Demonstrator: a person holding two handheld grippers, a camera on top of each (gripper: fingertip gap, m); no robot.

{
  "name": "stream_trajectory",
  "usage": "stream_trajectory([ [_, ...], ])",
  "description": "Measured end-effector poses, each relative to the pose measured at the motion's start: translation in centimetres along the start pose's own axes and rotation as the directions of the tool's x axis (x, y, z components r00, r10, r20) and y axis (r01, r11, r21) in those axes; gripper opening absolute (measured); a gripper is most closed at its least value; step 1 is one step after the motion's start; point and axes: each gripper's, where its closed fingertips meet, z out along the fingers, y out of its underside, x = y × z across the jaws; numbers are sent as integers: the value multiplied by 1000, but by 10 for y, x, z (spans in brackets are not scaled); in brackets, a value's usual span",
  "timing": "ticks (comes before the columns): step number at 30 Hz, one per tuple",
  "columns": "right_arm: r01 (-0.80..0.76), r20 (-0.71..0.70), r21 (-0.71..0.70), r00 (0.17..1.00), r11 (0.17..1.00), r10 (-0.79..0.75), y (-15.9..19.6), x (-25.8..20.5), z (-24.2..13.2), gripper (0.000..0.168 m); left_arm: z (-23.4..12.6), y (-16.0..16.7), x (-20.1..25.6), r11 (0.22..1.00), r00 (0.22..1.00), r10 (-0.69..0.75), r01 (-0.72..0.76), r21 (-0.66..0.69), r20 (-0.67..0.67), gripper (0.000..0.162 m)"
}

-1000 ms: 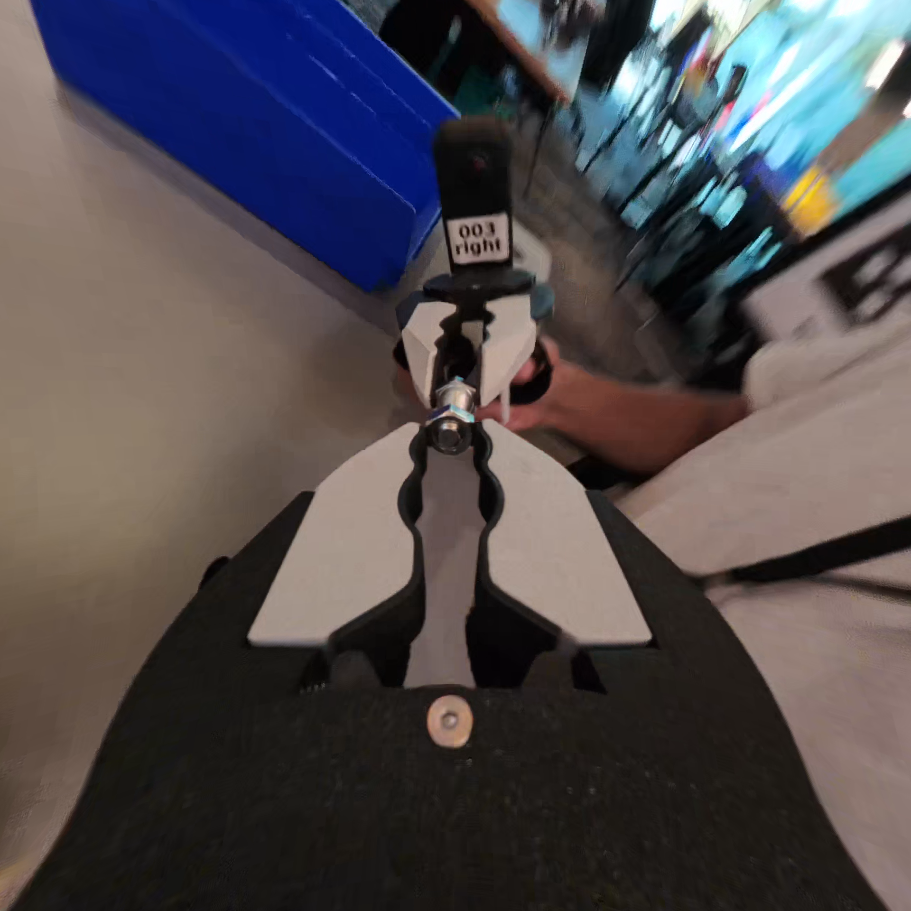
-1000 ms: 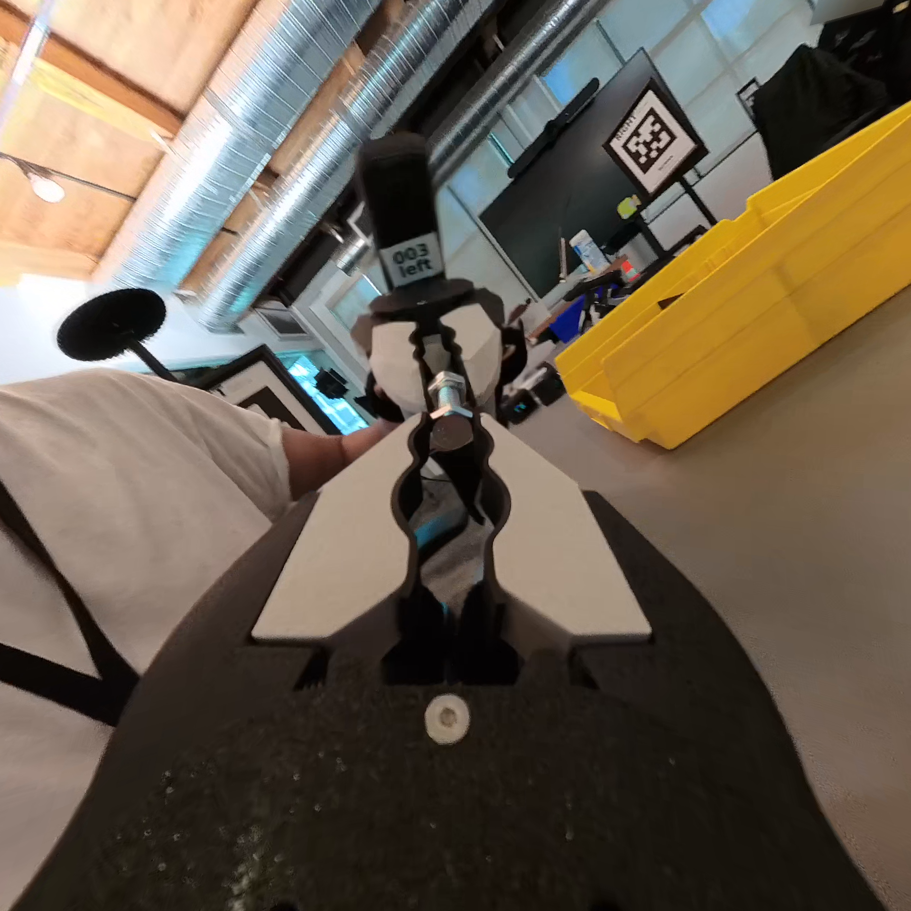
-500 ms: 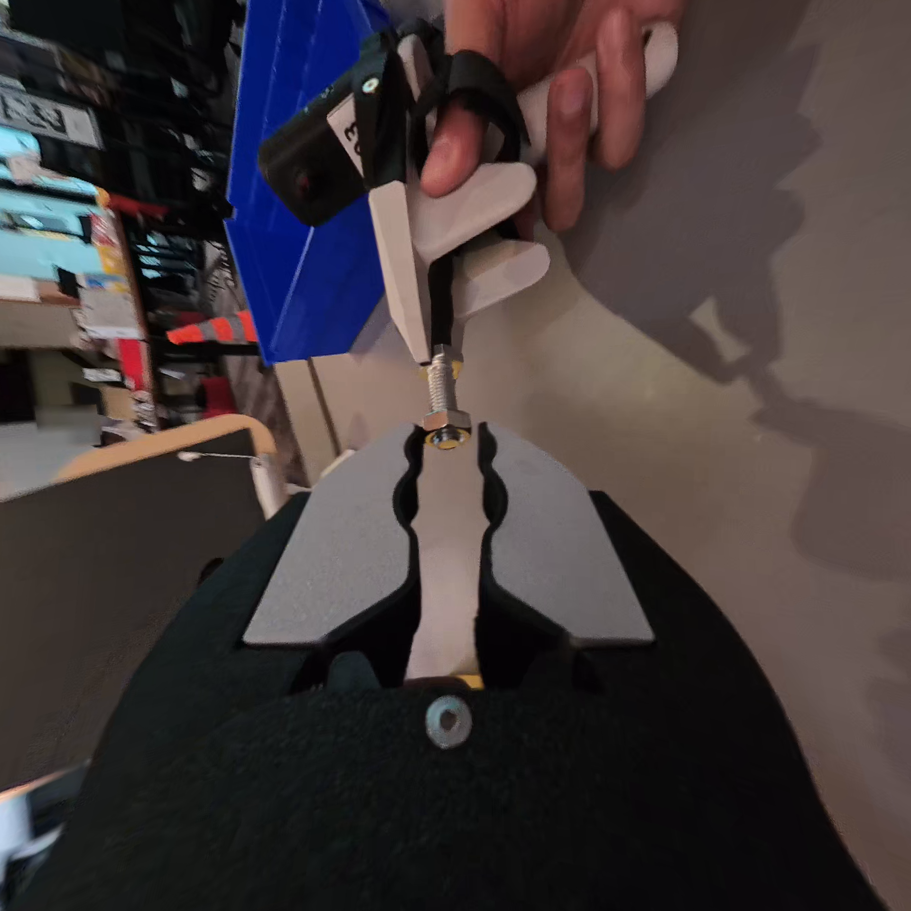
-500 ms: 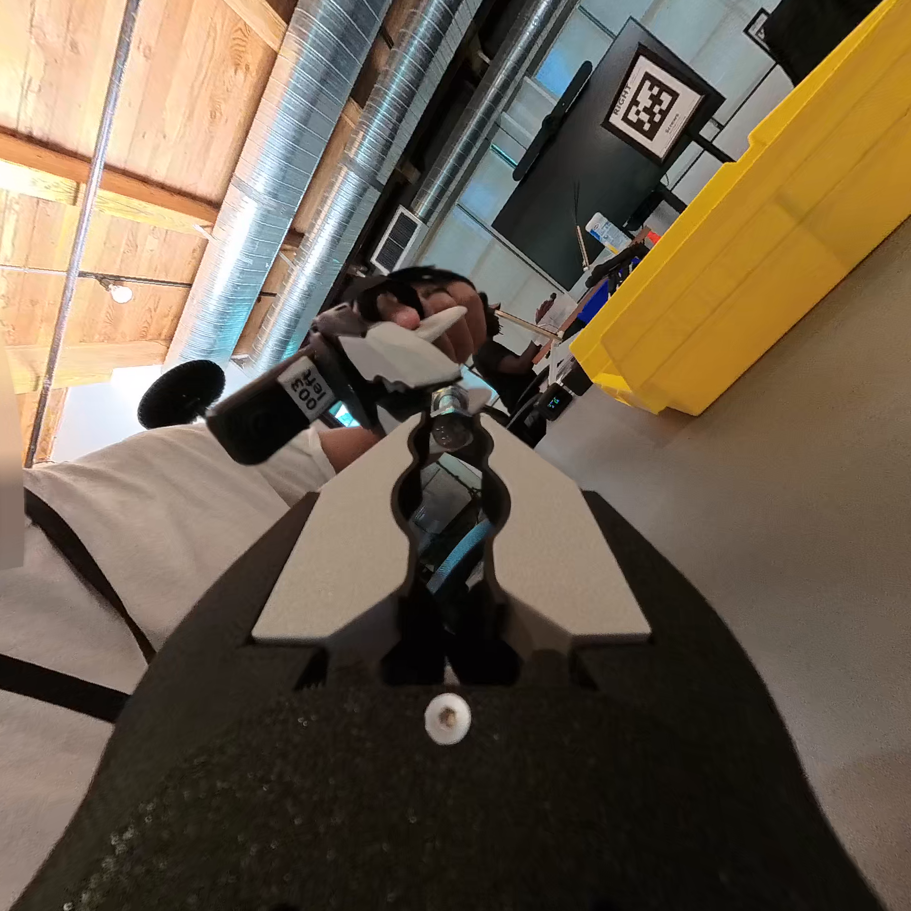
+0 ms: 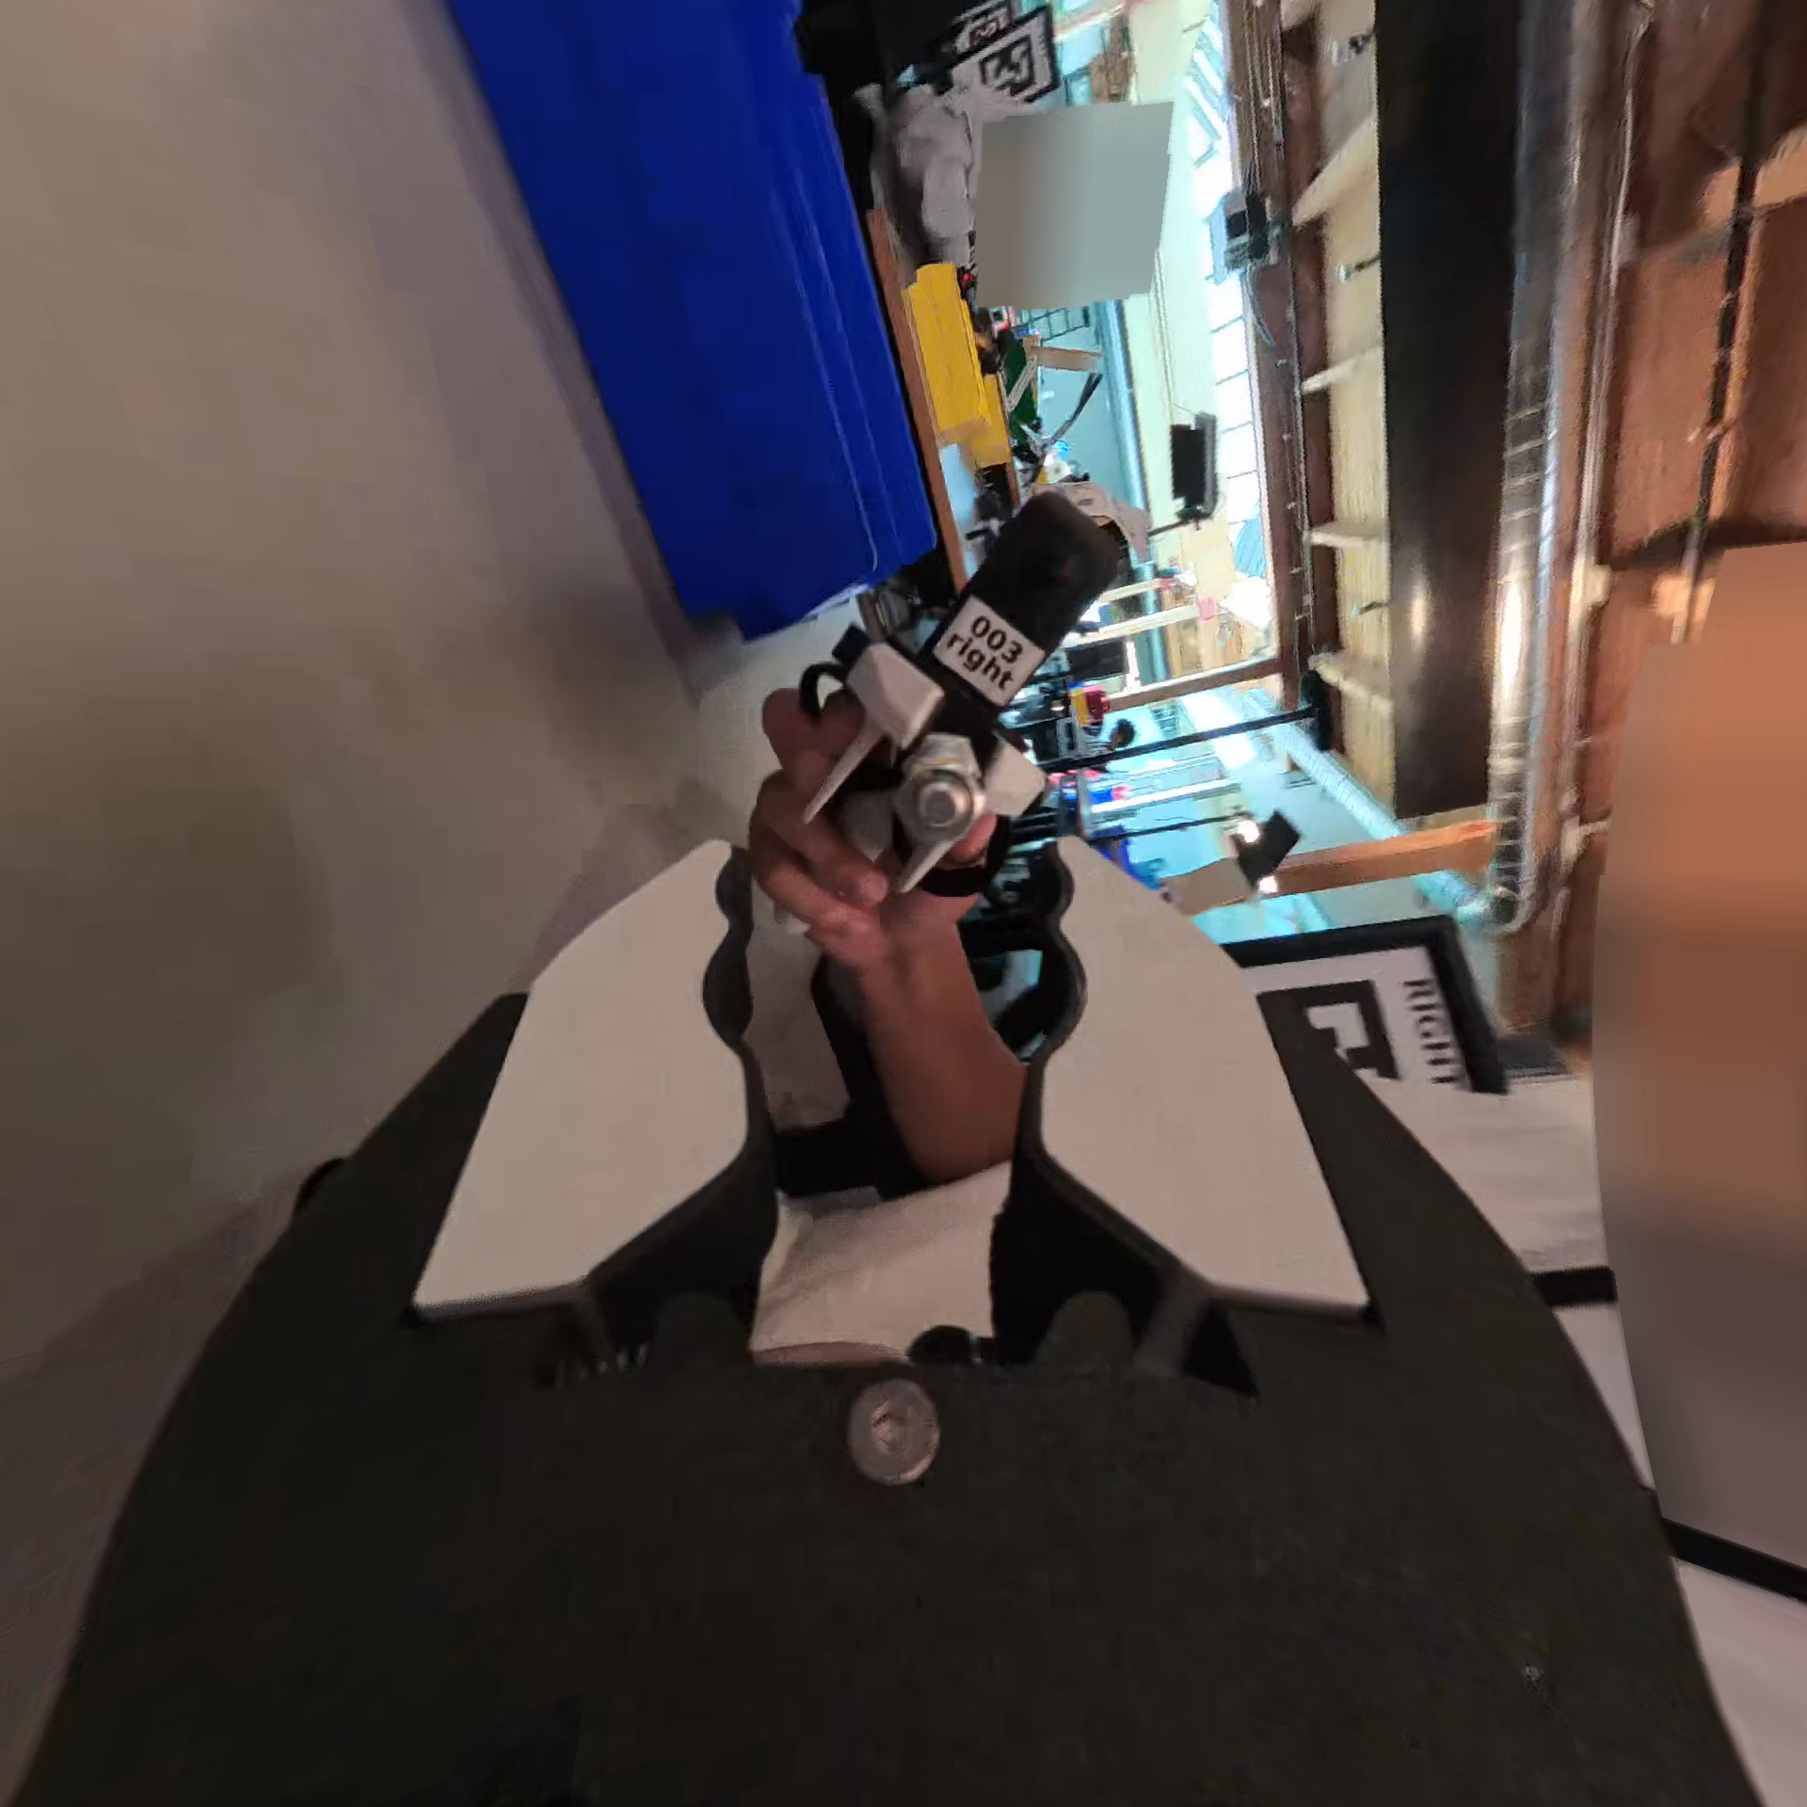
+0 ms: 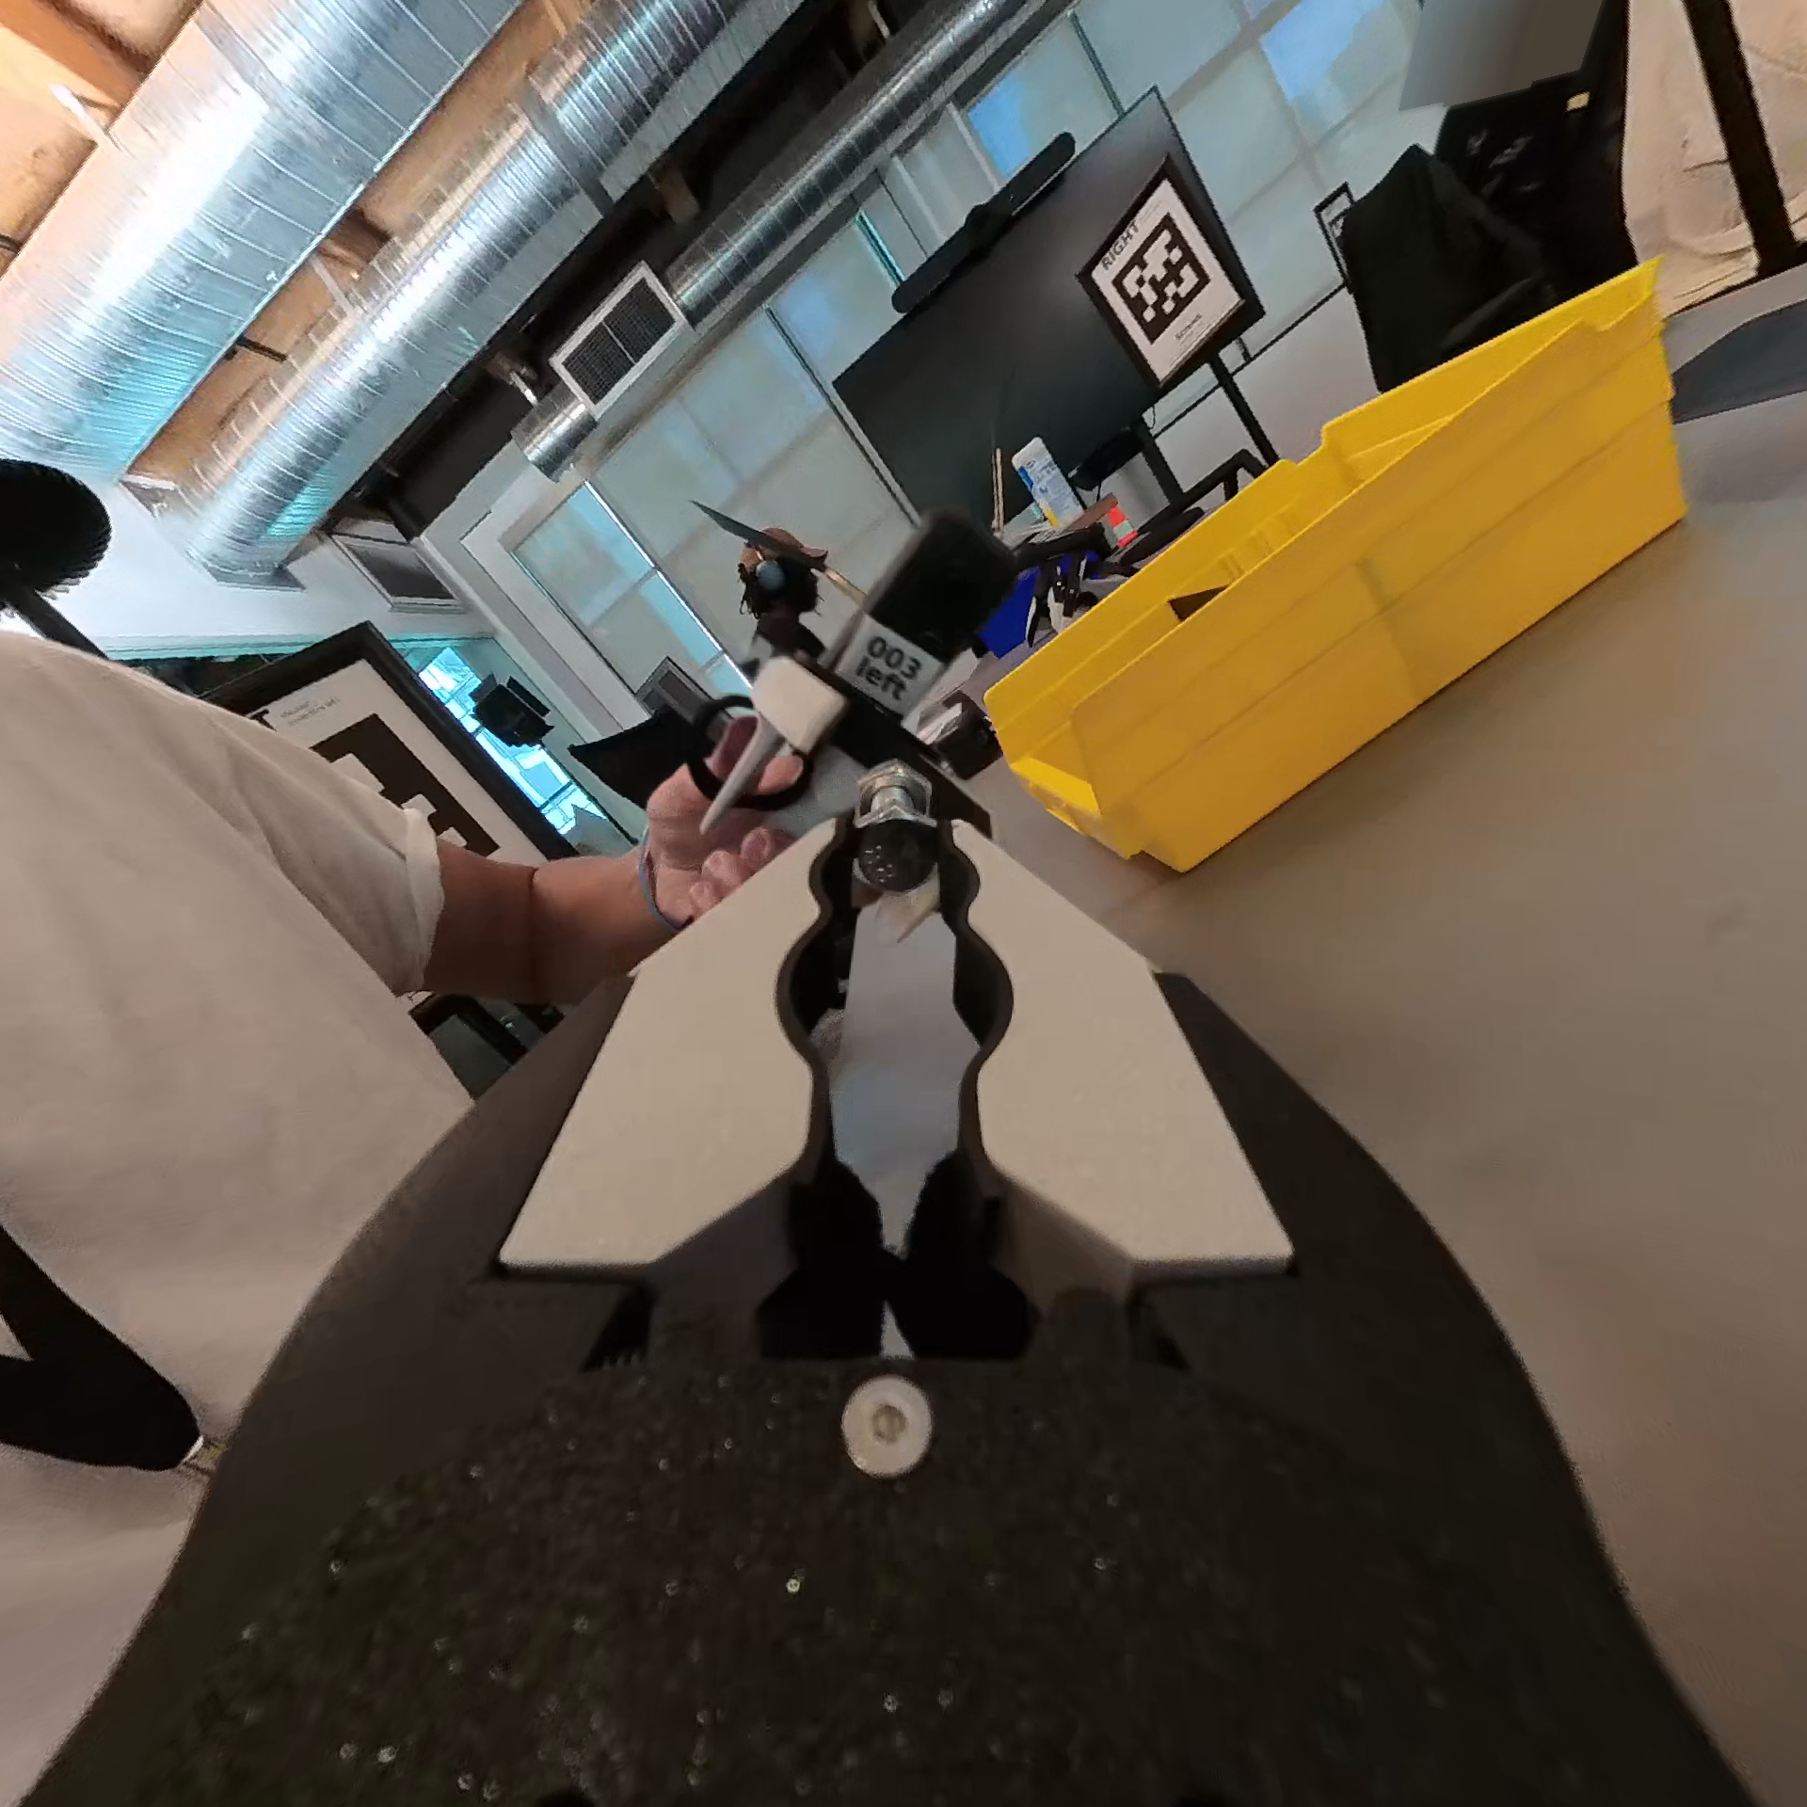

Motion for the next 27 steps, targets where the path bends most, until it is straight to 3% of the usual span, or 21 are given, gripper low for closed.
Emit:
stream_trajectory([
  [7, 25, -28, -76, 999, 997, -27, 15, 3, 9, 17, 11, 14, 7, 986, 981, -157, 148, -82, -113, 49],
  [9, 34, -31, -88, 999, 996, -37, 17, 3, 10, 17, 13, 17, 6, 973, 970, -213, 200, -111, -117, 40],
  [11, 41, -31, -80, 999, 996, -43, 16, 2, 10, 16, 13, 20, 4, 954, 952, -279, 259, -154, -128, 13],
  [14, 49, -40, -90, 998, 995, -52, 17, 3, 10, 17, 12, 18, 5, 929, 924, -350, 321, -183, -157, 12],
  [21, 32, -22, -68, 999, 997, -33, 13, 1, 8, 17, 14, 19, 5, 970, 981, -173, 153, -189, -92, 12],
  [27, -44, -9, -69, 999, 997, 43, 16, 4, 9, 16, 12, 20, -5, 966, 993, 114, -113, -234, -8, 11],
])
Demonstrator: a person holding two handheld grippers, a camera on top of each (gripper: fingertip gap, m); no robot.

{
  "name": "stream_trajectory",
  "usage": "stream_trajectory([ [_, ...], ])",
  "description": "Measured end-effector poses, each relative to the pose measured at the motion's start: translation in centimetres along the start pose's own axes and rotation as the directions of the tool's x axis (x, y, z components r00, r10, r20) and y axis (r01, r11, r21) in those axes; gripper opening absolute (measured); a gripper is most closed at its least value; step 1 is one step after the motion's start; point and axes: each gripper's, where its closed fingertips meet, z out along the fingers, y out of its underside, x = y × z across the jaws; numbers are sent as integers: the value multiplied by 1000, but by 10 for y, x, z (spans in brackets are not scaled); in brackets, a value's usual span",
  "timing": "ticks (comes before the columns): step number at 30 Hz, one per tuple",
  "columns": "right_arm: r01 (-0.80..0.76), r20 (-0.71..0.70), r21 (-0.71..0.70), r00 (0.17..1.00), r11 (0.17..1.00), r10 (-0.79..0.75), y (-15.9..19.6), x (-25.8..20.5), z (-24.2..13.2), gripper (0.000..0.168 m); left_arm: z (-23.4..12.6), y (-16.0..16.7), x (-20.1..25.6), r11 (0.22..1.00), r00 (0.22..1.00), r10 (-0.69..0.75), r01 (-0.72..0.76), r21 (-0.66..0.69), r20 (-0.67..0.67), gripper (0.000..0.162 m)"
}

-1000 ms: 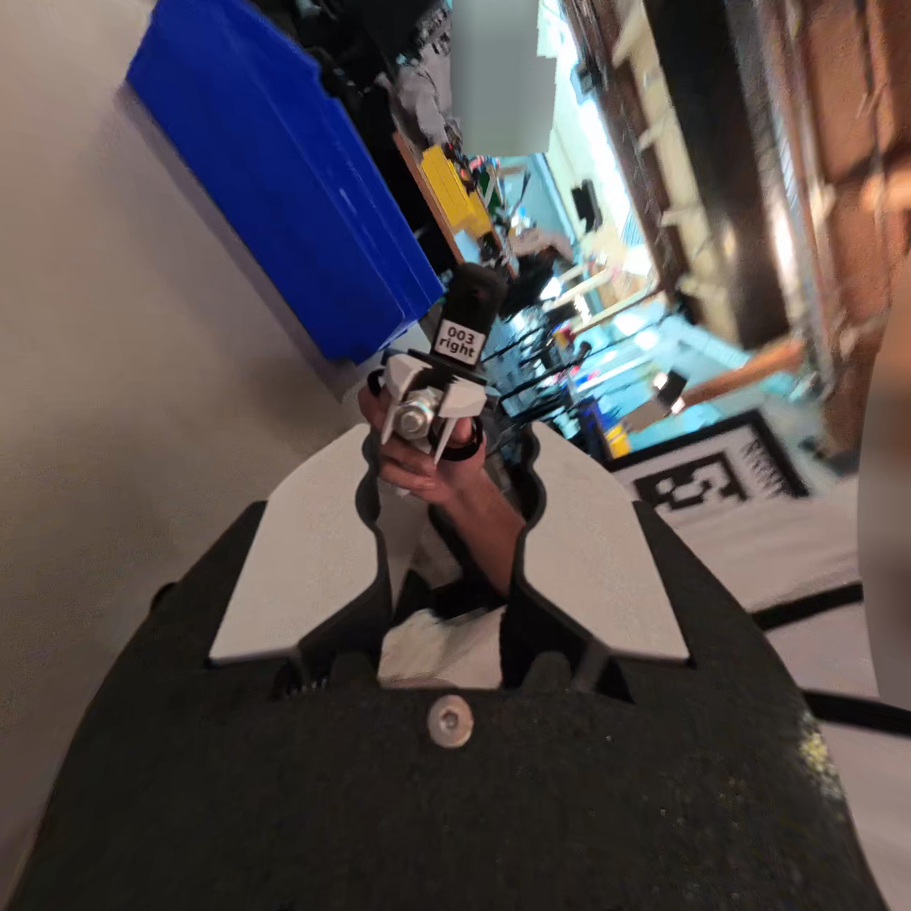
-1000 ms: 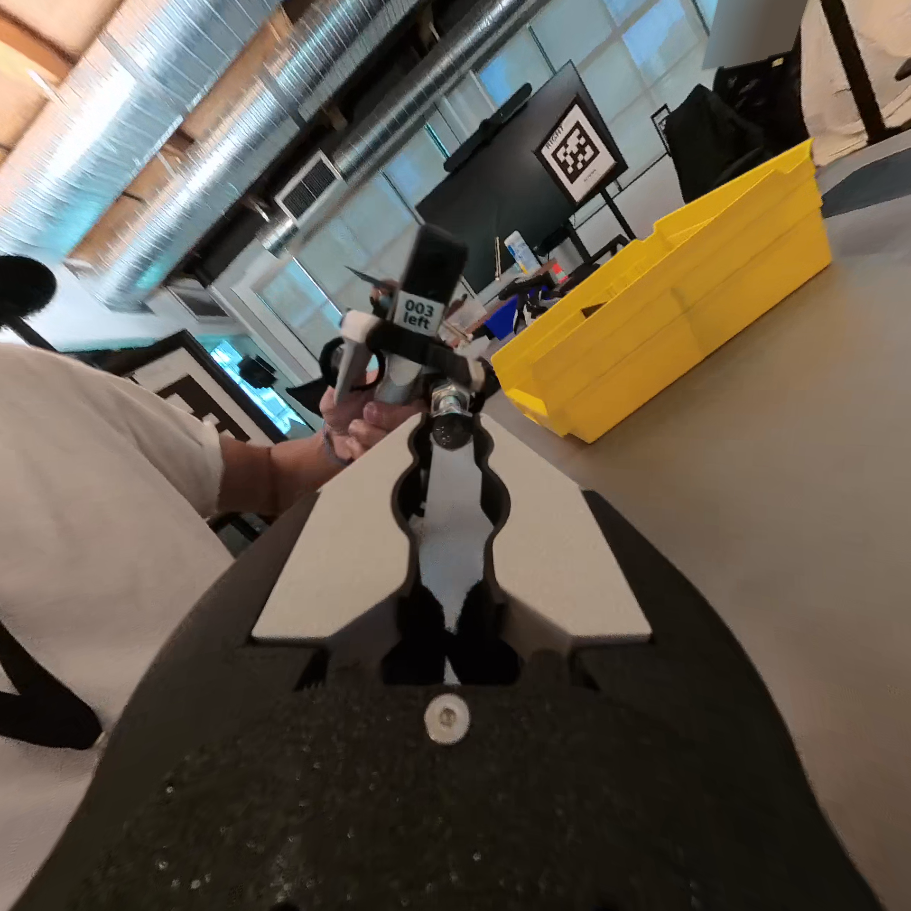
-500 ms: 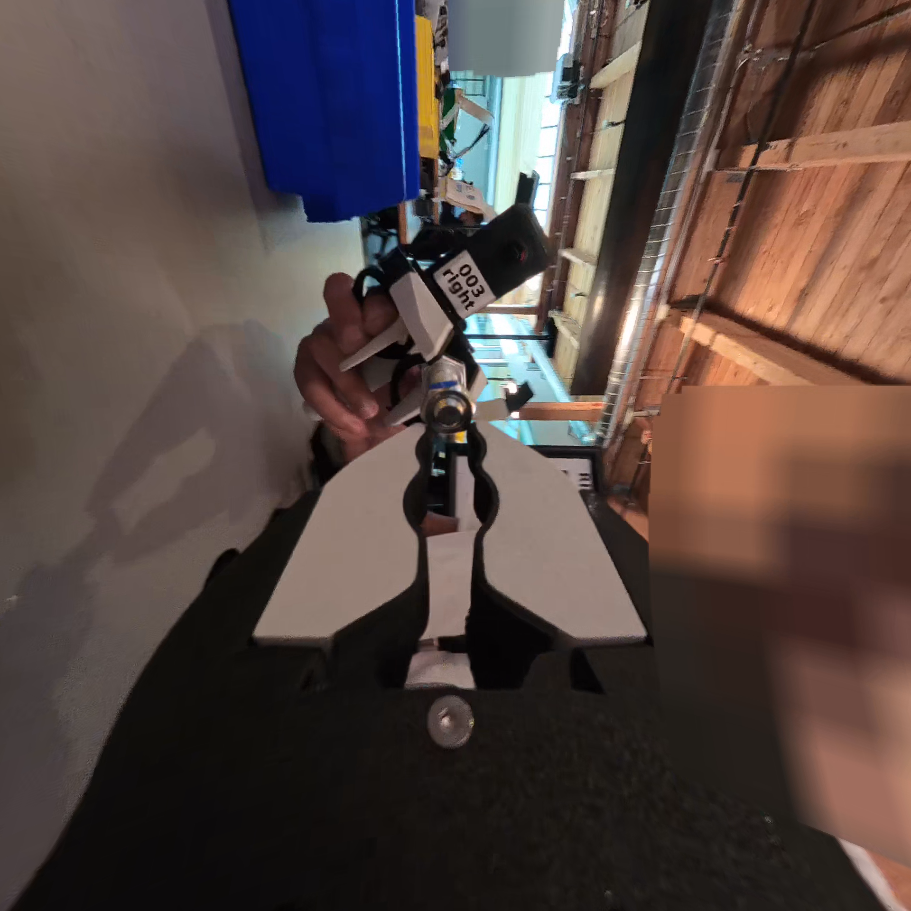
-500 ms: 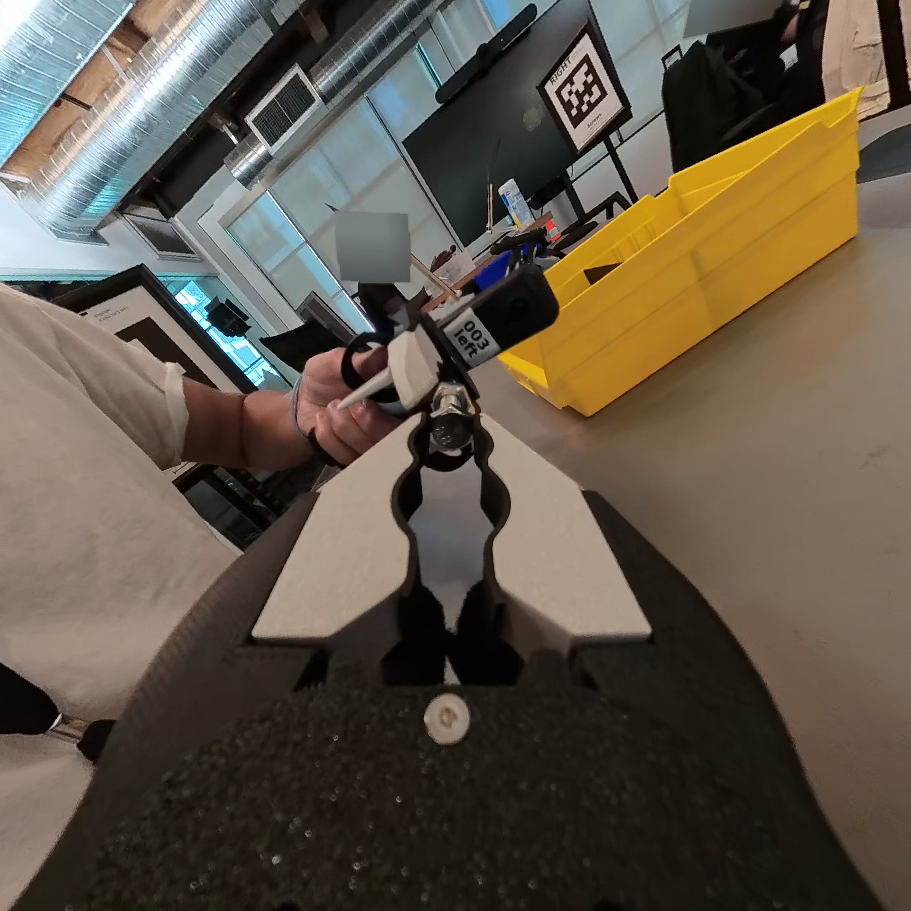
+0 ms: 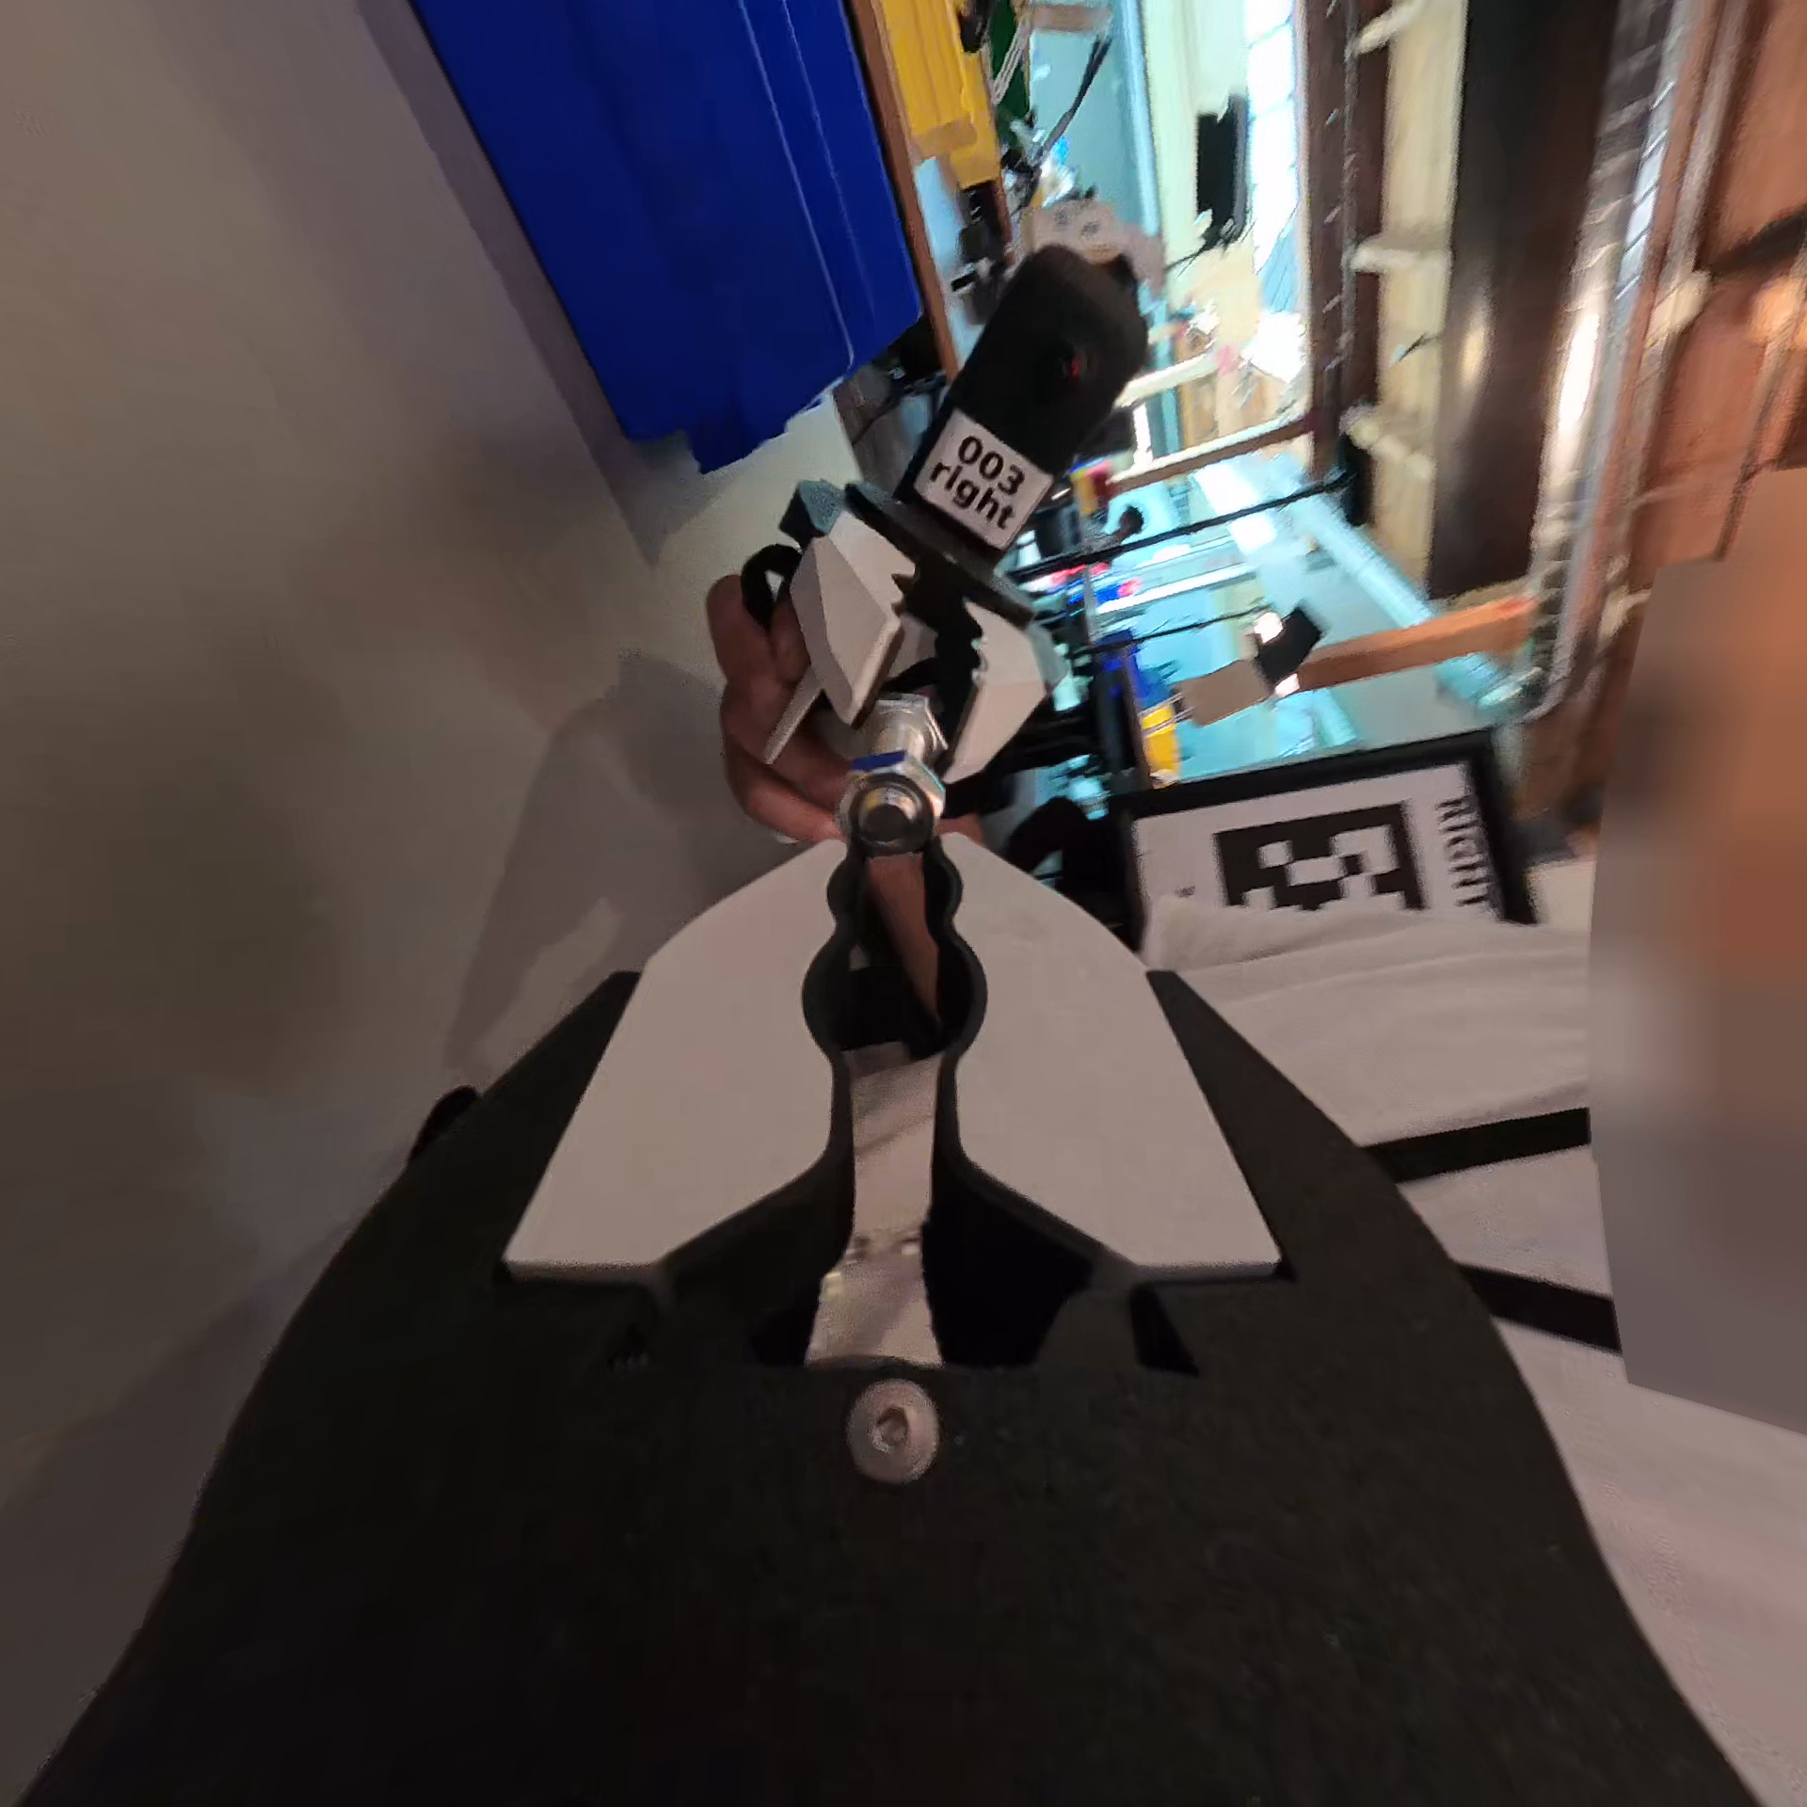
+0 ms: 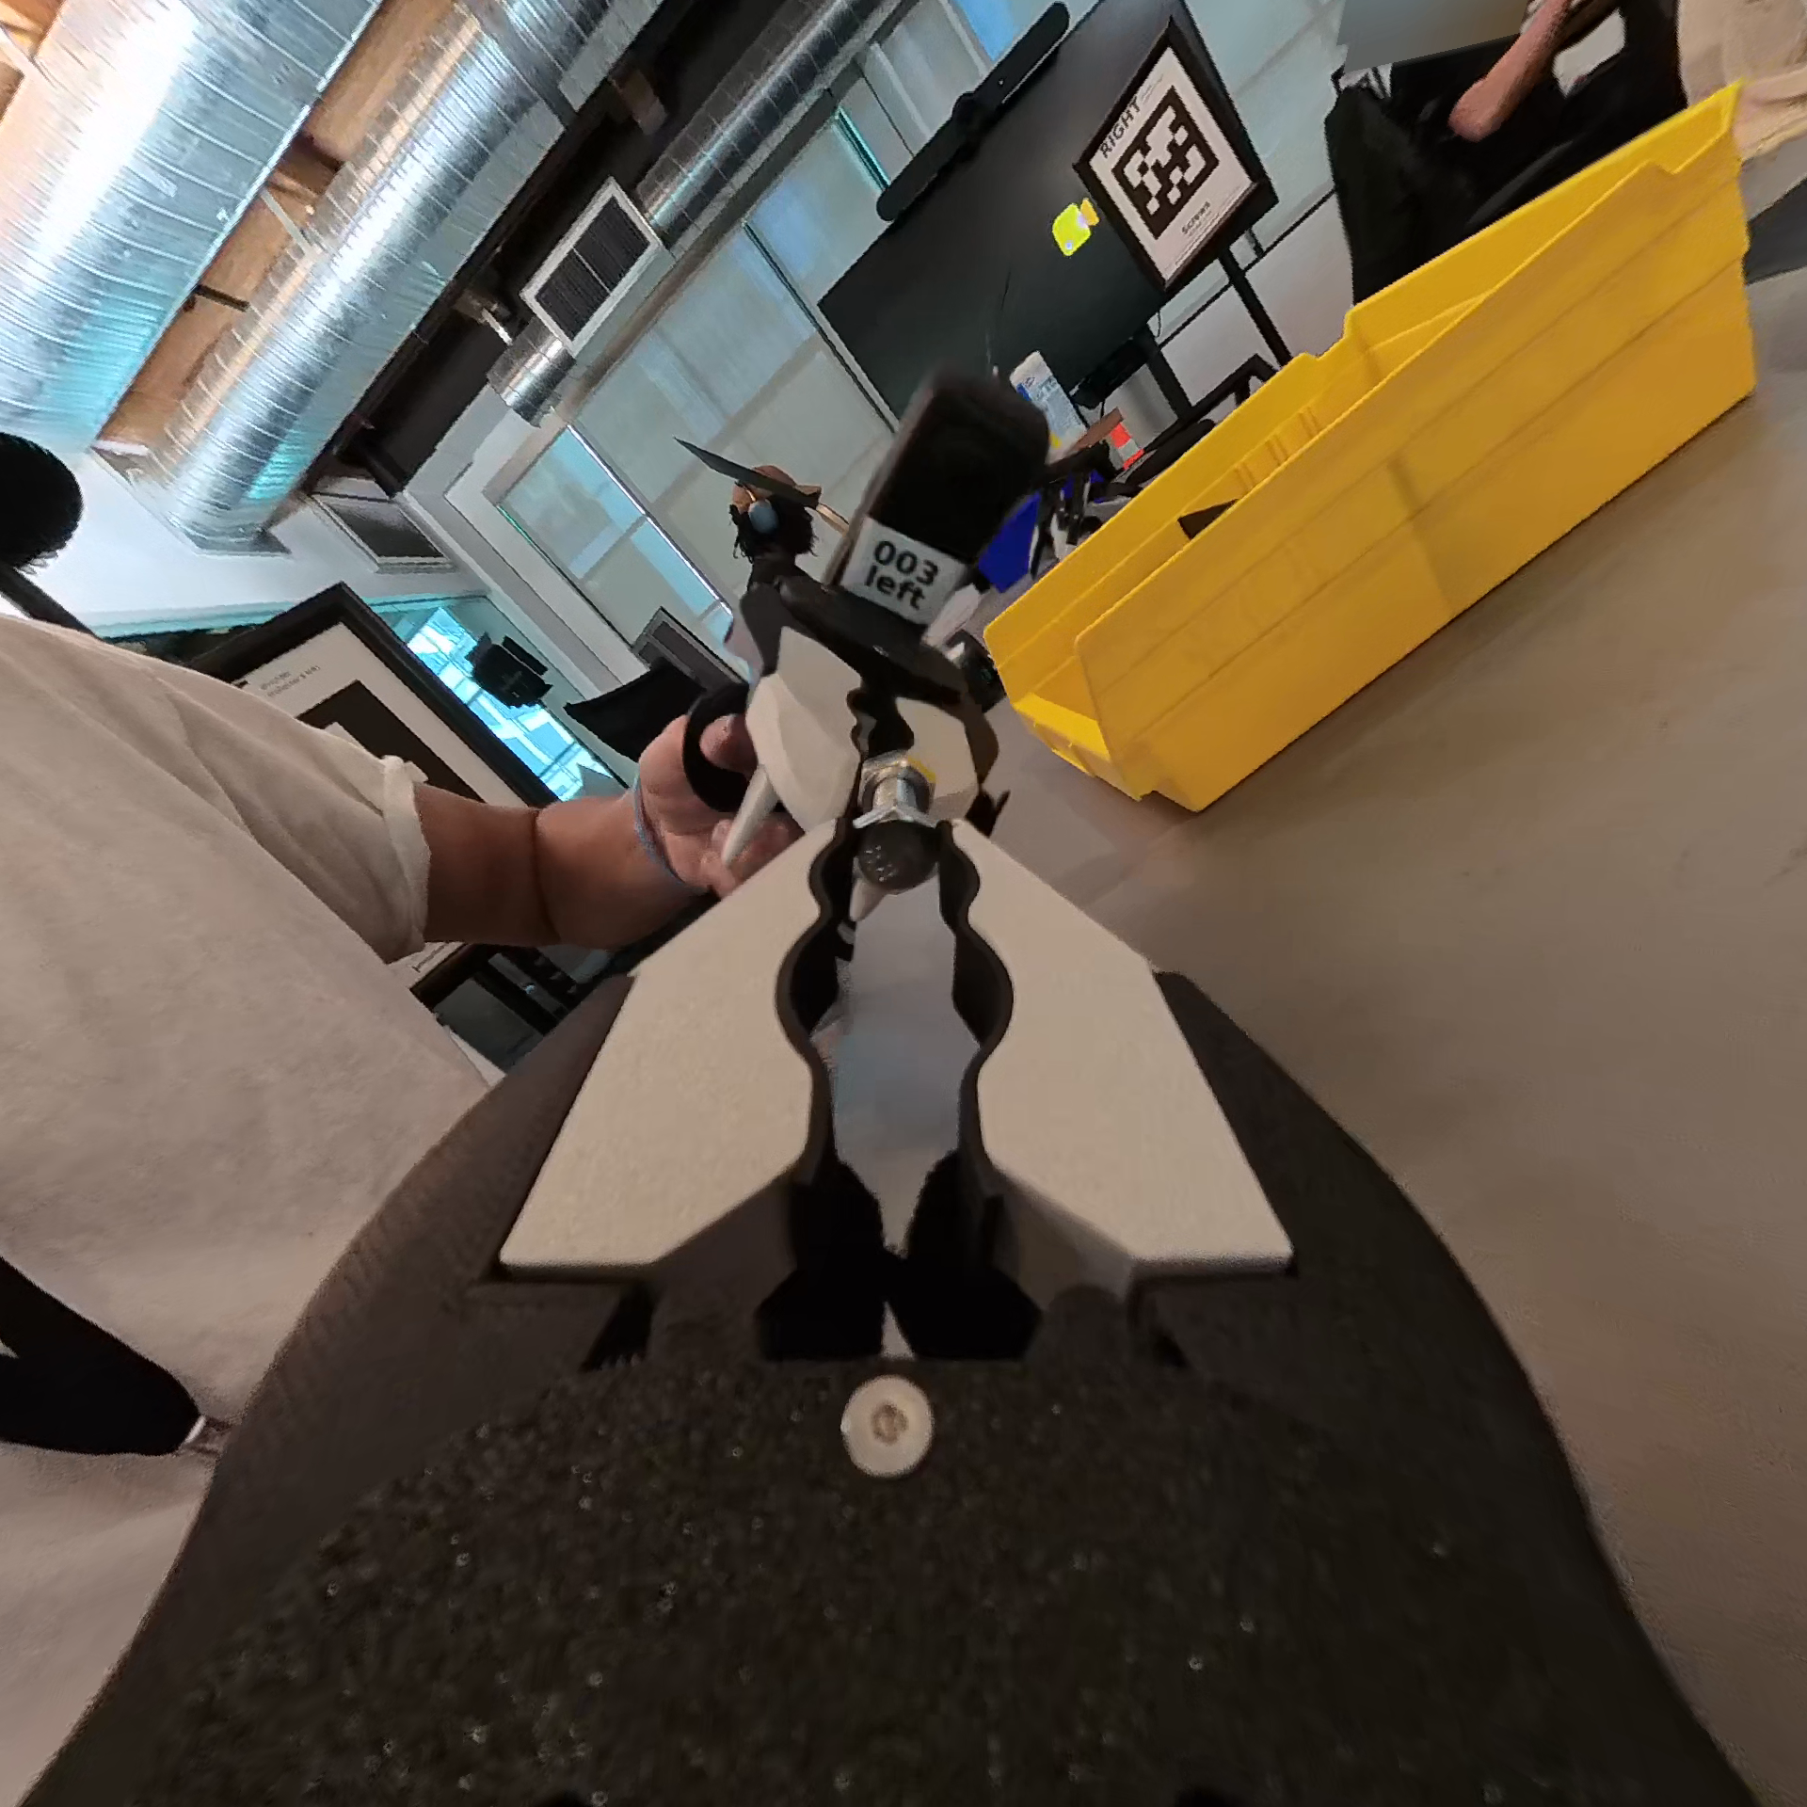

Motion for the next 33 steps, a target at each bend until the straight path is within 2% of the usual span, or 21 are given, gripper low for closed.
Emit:
stream_trajectory([
  [3, -64, 28, 16, 998, 998, 63, -1, 1, 1, 16, -1, 0, -4, 979, 973, 203, -199, -47, 107, 10],
  [5, -106, 45, 23, 993, 994, 105, 0, 1, 1, 16, -2, 1, -9, 928, 907, 372, -358, -104, 196, 7],
  [6, -127, 68, 30, 990, 992, 124, -1, -1, 1, 16, -3, 1, -12, 889, 855, 458, -437, -138, 243, 1],
  [8, -175, 133, 29, 977, 984, 170, -2, -7, 1, 16, -4, -1, -16, 791, 722, 610, -578, -199, 328, 0],
  [10, -171, 115, 38, 979, 985, 166, -2, -5, 2, 16, -6, 0, -19, 678, 572, 729, -681, -278, 376, 0],
  [13, -171, 121, 45, 979, 984, 165, -3, -5, 2, 16, -14, -2, -32, 513, 321, 834, -753, -413, 449, 0],
  [14, -168, 115, 50, 980, 984, 162, -4, -4, 1, 16, -17, -2, -35, 504, 293, 834, -749, -430, 468, 0],
  [15, -163, 106, 47, 982, 986, 157, -4, -3, 1, 16, -17, -1, -37, 531, 320, 818, -739, -415, 477, 1],
  [16, -150, 90, 41, 985, 988, 146, -3, -2, 1, 16, -16, 1, -35, 584, 393, 788, -719, -376, 474, 3],
  [18, -111, 44, 27, 993, 993, 110, 0, 2, 1, 16, -13, 1, -26, 730, 596, 670, -637, -247, 443, 14],
  [20, -78, 11, 11, 997, 997, 78, 2, 5, 2, 16, -10, -3, -5, 877, 823, 469, -477, -60, 321, 25],
  [21, -67, 2, 11, 998, 998, 67, 2, 5, 3, 16, -10, -5, 6, 928, 904, 358, -373, 19, 235, 31],
  [22, -60, -3, 15, 998, 998, 60, 2, 5, 3, 16, -11, -8, 12, 958, 949, 264, -279, 70, 171, 43],
  [28, -38, -19, -10, 999, 999, 38, 5, 6, 4, 16, -14, -9, 3, 994, 994, -10, -2, 114, 106, 46],
  [33, -2, -33, -51, 999, 999, 1, 12, 5, 9, 17, -9, -1, 0, 977, 979, -205, 205, 62, -2, 42],
])
